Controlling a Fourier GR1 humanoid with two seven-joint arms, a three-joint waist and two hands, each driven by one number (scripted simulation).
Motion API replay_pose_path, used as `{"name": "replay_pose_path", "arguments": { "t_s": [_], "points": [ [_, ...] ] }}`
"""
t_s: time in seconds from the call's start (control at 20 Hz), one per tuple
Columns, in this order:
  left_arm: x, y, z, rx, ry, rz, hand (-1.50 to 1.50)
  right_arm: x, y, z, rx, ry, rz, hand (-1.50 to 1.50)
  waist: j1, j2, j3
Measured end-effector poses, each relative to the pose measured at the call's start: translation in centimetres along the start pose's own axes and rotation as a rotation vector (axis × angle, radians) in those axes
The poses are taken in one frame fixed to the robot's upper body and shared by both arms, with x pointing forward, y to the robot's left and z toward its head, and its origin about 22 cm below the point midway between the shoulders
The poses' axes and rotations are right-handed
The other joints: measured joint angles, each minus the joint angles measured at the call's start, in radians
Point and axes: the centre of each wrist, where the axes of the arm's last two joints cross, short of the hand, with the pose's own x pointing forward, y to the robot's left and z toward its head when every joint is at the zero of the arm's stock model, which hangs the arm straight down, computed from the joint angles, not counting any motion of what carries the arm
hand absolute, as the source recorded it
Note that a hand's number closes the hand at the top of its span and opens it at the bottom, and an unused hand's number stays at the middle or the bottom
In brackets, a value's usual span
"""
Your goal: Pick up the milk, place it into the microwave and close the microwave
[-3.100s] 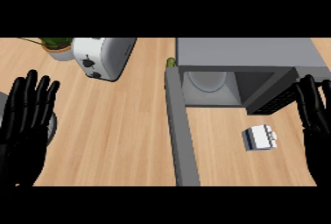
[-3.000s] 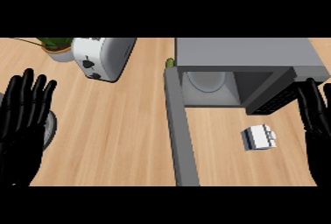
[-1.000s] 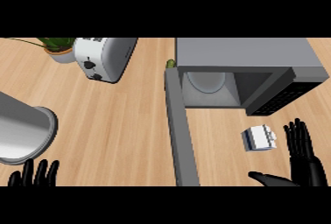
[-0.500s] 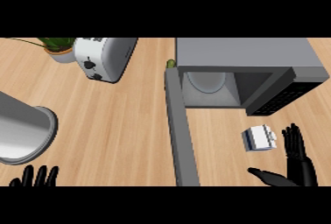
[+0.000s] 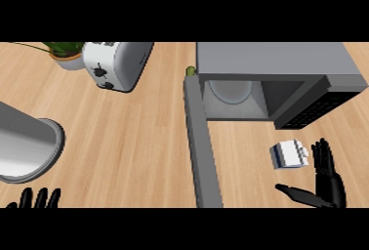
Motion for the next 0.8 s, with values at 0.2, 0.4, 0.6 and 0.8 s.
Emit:
{"name": "replay_pose_path", "arguments": {
  "t_s": [0.2,0.4,0.6,0.8],
  "points": [
    [-0.5,-0.1,0.8,-0.001,0.005,0.004,-1.5,-0.7,-0.8,-0.1,0.007,0.007,0.014,-1.5,0.001,0.0,0.0],
    [-0.7,-0.1,1.4,0.001,0.005,0.012,-1.5,-1.2,-0.2,-0.5,0.024,0.006,0.013,-1.5,0.003,0.0,0.0],
    [-0.3,0.0,1.7,0.001,0.005,0.011,-1.5,-1.4,-0.2,-1.3,0.049,0.008,0.015,-1.5,0.004,0.001,0.001],
    [0.1,0.5,1.8,-0.003,0.008,0.007,-1.5,-2.0,1.3,-0.8,0.064,0.025,-0.006,-1.5,0.004,0.001,0.001]
  ]
}}
